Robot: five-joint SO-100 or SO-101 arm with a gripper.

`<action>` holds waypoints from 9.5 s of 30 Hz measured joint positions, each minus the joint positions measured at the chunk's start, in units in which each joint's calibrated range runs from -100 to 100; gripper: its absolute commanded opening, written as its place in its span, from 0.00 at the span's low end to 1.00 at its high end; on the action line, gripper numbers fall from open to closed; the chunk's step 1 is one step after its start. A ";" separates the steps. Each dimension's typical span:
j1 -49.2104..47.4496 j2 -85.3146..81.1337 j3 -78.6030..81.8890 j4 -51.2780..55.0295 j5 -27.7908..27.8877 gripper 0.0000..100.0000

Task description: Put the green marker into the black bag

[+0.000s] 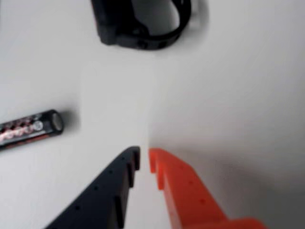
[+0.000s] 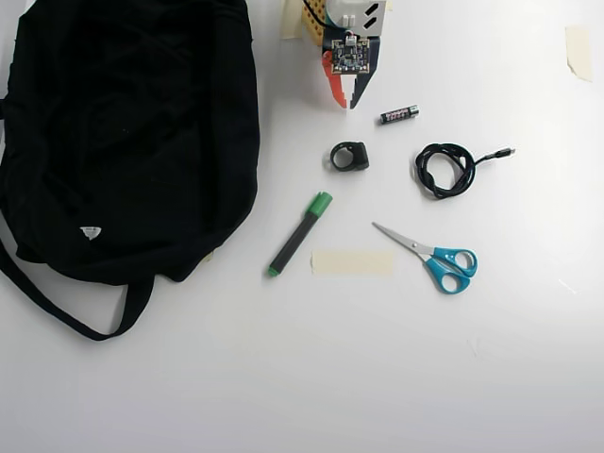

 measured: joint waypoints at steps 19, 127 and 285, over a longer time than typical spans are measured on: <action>-0.22 10.71 -8.49 -9.79 0.00 0.02; 3.75 89.33 -81.13 -68.44 -0.05 0.02; 9.92 94.73 -87.89 -4.55 -1.12 0.12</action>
